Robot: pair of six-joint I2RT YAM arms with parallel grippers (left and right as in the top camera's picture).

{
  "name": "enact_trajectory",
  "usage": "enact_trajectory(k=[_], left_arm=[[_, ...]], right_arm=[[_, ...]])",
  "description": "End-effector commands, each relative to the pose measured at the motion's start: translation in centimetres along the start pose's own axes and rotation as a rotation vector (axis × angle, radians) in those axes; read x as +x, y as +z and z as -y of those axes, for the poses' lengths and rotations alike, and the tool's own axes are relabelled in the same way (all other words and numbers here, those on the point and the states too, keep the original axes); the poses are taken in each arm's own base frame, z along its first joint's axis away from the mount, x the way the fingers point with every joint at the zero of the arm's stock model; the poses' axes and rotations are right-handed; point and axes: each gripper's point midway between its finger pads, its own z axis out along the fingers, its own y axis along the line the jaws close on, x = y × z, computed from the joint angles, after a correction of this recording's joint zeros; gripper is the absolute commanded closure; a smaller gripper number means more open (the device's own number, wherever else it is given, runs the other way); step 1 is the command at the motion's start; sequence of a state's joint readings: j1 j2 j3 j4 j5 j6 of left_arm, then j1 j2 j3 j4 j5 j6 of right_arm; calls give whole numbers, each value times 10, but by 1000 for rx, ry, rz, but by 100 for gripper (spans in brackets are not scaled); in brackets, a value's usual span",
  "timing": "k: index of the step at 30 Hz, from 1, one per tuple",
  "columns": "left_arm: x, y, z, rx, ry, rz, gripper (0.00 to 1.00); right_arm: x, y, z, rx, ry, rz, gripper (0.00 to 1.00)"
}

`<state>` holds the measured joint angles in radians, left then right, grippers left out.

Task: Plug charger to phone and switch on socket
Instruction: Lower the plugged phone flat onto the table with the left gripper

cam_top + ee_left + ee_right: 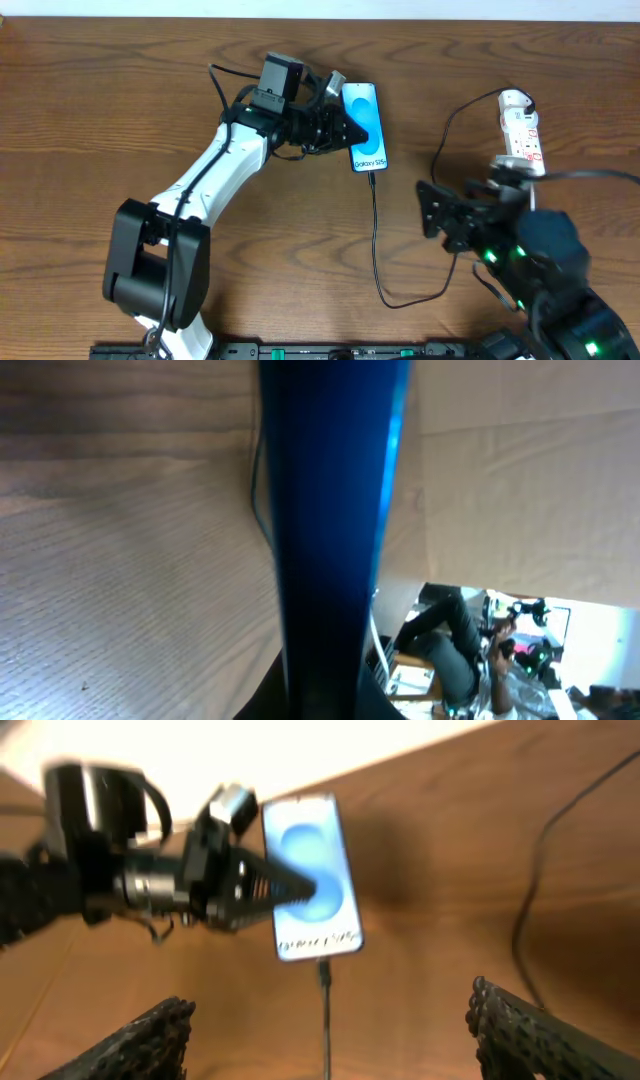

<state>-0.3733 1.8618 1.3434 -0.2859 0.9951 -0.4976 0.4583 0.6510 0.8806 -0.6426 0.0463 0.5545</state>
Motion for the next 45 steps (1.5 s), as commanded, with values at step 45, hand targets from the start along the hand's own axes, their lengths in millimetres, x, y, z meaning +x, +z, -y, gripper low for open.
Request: enact_trajectory(k=[45], left_arm=[[55, 69, -114, -215, -18, -214, 92]], right_arm=[[65, -23, 57, 254, -37, -268, 1]])
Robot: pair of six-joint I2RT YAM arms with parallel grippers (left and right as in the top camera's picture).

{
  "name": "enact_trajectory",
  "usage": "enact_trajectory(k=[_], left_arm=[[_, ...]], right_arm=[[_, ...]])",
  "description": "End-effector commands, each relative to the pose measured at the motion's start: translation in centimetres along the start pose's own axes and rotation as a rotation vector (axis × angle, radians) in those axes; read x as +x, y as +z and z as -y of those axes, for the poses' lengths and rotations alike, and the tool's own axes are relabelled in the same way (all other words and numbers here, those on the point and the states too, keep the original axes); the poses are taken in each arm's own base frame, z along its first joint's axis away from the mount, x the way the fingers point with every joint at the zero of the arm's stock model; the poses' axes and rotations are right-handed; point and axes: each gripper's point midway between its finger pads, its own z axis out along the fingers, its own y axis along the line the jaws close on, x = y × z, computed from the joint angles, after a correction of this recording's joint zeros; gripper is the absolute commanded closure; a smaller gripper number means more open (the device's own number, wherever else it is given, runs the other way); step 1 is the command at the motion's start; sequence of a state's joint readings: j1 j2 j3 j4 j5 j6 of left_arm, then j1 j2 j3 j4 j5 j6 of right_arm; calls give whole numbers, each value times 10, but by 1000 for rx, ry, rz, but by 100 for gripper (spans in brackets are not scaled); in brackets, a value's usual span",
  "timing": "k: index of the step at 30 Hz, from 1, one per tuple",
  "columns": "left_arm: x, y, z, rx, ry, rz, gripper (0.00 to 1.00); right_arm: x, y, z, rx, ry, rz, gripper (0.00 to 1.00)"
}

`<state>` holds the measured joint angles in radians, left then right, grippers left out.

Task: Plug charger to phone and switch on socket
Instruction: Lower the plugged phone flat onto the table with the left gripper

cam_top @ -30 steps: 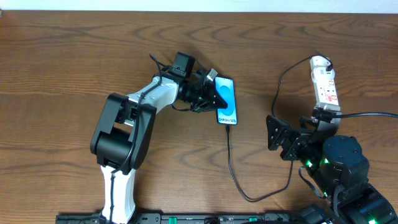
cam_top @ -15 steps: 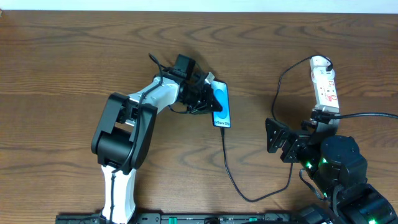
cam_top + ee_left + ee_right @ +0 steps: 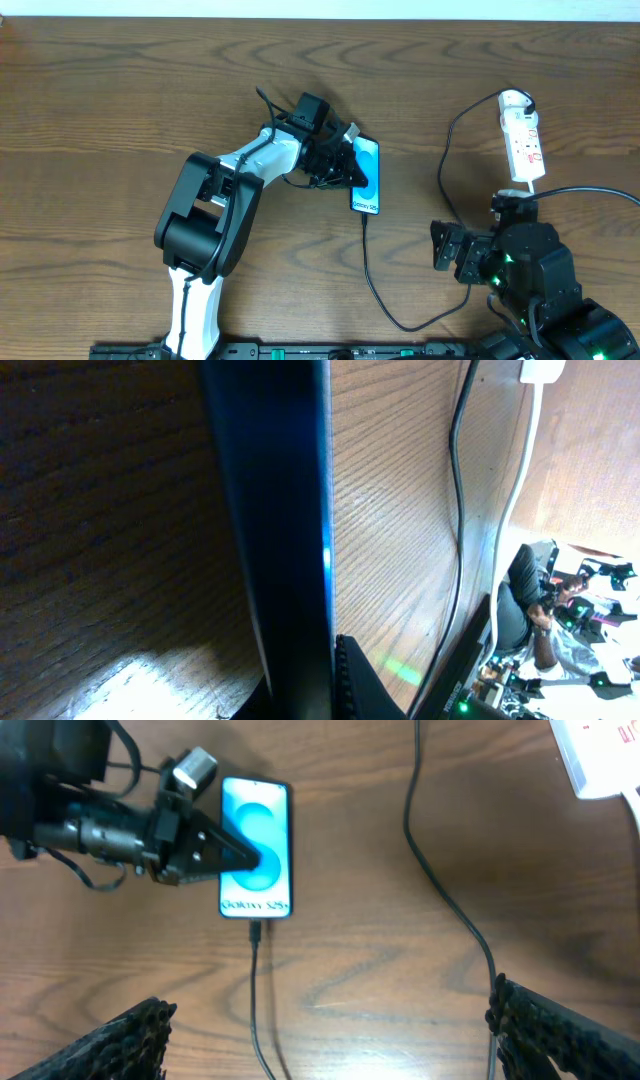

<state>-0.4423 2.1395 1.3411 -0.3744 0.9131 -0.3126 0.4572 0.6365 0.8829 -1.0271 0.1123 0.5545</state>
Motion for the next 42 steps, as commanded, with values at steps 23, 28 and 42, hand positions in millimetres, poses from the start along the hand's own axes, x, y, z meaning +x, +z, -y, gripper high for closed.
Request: enact_trajectory(k=[23, 28, 42], left_arm=[[2, 1, -36, -236, 15, 26, 64], [8, 3, -46, -317, 11, 17, 63], [5, -1, -64, -460, 24, 47, 55]], right_arm=[[-3, -3, 1, 8, 39, 8, 1], [-3, -3, 1, 8, 39, 8, 1], [-3, -3, 1, 7, 84, 11, 1]])
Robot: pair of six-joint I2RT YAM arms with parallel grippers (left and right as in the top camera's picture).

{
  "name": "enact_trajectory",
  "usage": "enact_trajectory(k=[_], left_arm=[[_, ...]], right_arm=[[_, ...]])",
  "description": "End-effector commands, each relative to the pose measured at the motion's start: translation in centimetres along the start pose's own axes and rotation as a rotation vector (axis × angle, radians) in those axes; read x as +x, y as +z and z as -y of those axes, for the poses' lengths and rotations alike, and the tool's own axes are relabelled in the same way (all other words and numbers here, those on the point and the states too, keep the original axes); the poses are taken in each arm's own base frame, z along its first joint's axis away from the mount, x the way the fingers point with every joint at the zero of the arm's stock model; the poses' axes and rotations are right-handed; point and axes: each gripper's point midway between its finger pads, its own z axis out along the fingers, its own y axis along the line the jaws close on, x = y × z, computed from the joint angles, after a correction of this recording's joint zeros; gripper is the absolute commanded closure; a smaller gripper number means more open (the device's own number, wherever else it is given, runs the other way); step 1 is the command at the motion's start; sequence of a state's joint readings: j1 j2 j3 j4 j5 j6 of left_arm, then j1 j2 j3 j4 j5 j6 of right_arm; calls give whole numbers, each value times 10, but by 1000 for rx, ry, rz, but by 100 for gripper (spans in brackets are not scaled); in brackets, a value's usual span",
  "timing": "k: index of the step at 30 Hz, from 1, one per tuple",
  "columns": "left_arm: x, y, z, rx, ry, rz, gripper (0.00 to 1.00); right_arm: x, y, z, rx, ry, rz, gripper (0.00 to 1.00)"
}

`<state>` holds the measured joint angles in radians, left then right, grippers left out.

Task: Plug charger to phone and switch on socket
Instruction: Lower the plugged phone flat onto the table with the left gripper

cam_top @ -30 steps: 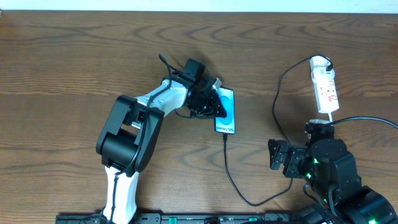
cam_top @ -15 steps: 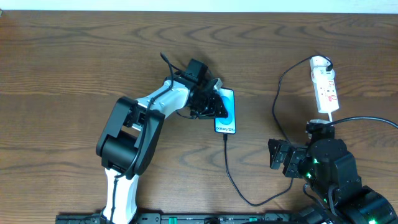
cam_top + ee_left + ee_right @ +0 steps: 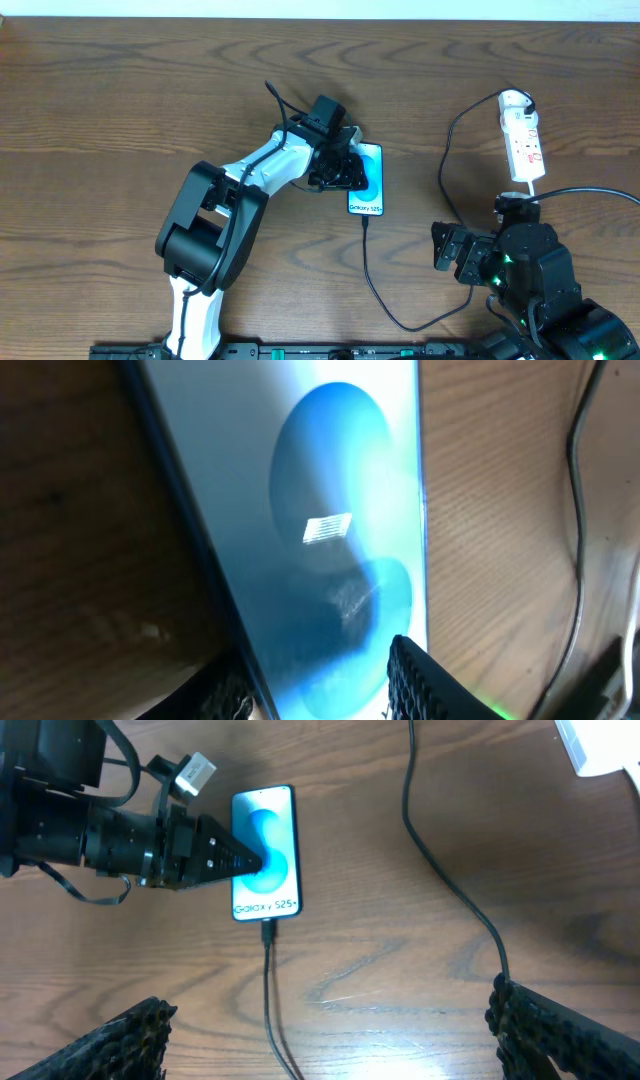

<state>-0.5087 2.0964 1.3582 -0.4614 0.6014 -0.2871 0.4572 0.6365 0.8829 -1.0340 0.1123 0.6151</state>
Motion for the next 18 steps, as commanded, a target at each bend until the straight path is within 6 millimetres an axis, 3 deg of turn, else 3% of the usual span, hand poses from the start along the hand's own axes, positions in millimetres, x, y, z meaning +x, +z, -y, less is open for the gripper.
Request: enact_trajectory(k=[1, 13, 14, 18], left_arm=[[6, 12, -42, -166, -27, -9, 55], [8, 10, -51, -213, -33, -8, 54], [8, 10, -51, -214, -34, -10, 27], [3, 2, -62, -290, -31, 21, 23]], right_arm=[[-5, -3, 0, 2, 24, 16, 1], [-10, -3, -4, -13, 27, 35, 1], [-10, -3, -4, -14, 27, 37, 1], [-11, -3, -5, -16, 28, 40, 1]])
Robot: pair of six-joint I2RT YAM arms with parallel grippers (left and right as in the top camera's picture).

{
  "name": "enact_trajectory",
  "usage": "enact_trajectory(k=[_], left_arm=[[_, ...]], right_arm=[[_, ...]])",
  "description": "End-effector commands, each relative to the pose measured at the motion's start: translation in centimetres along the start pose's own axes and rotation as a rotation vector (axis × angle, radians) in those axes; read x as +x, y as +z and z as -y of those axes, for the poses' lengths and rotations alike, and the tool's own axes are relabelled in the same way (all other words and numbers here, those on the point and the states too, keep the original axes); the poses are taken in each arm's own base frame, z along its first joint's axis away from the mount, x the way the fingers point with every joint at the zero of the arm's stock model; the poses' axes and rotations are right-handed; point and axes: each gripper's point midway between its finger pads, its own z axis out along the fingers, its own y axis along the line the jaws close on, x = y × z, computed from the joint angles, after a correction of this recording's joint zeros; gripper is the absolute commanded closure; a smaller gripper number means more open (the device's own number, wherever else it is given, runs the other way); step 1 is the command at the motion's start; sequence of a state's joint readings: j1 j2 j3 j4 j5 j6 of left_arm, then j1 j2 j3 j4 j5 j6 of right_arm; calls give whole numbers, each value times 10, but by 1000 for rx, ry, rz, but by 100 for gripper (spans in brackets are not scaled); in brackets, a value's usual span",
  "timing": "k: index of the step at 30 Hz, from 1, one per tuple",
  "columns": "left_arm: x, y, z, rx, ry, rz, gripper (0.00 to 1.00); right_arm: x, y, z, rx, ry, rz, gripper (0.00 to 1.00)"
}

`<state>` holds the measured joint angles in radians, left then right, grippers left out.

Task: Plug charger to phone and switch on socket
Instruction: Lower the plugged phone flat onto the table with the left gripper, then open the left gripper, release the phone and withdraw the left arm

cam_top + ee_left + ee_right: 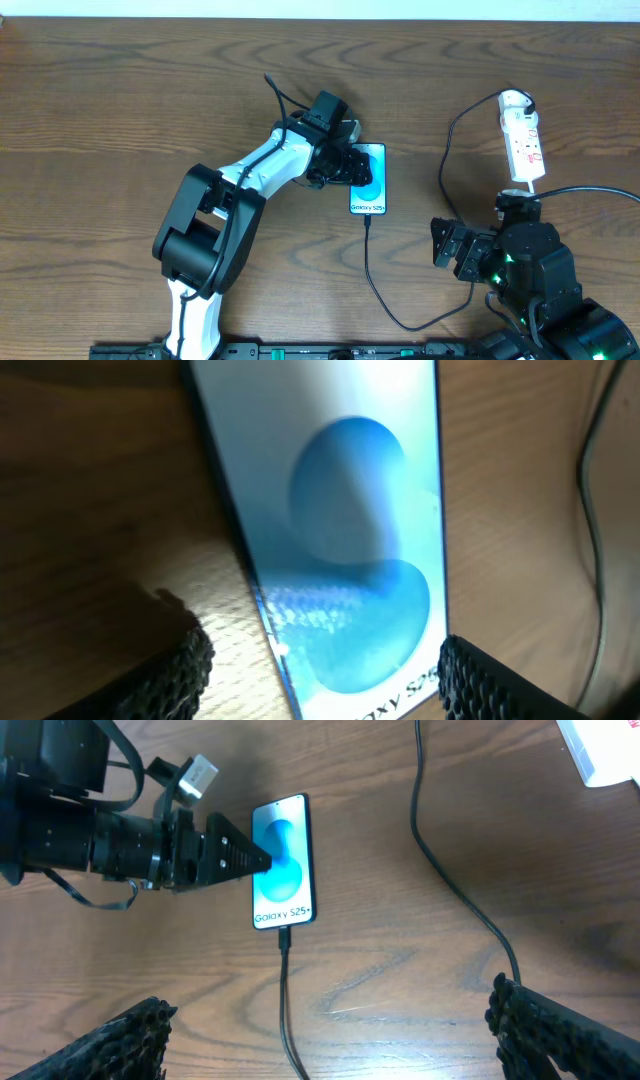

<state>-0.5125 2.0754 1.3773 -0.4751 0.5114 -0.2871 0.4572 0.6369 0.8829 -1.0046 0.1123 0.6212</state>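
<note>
The phone [368, 180] lies flat and screen up on the wooden table, its lit blue screen [340, 540] filling the left wrist view. A black charger cable [366, 262] is plugged into its near end. My left gripper [352, 165] is open, low at the phone's left side, its fingertips [170, 670] spread wider than the phone. The white power strip [522, 135] lies at the far right. My right gripper [455, 250] hangs open above the table to the phone's right and sees the phone [283, 862] and cable [285, 1000] from above.
The cable loops toward the front edge [405, 325], then runs under my right arm. A second black lead [445, 165] curves from the strip's far end toward my right gripper. The left arm [240, 175] reaches across the table's middle.
My left gripper's fingers, close together on the phone before, now stand wide apart. The phone stays flat in almost the same spot. The right arm has not moved.
First my left gripper held the phone, cable plugged in, farther back on the table, and my right gripper was closer to it. Then the phone was nearer the front, edge-on to the wrist camera, with the right arm drawn back. Then it lay flat; now it is released.
</note>
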Motion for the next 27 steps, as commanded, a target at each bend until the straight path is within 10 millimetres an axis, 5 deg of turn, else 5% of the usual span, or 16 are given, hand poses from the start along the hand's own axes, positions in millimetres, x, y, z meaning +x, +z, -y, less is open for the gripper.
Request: enact_trajectory(k=[1, 5, 10, 13, 16, 20, 27], left_arm=[[12, 8, -61, -253, -39, -13, 23], [-3, -36, -68, -361, -36, 80, 22], [-19, -129, -50, -440, -14, 275, 21], [-23, -186, -22, -414, 22, 425, 21], [-18, -239, 1, -382, 48, 562, 21], [12, -292, 1, -438, 43, 680, 21], [93, -311, -23, -440, 33, 787, 21]], right_arm=[[-5, -2, -1, 2, 18, 16, 1], [-4, -2, 2, 14, 16, 11, 2], [-13, -3, 16, 94, 16, 69, 68], [-18, -2, 20, 125, 16, 90, 96], [-18, 3, 21, 141, 14, 83, 99], [-16, 14, 31, 216, 46, 62, 99], [-16, 38, 44, 325, 182, 29, 99]])
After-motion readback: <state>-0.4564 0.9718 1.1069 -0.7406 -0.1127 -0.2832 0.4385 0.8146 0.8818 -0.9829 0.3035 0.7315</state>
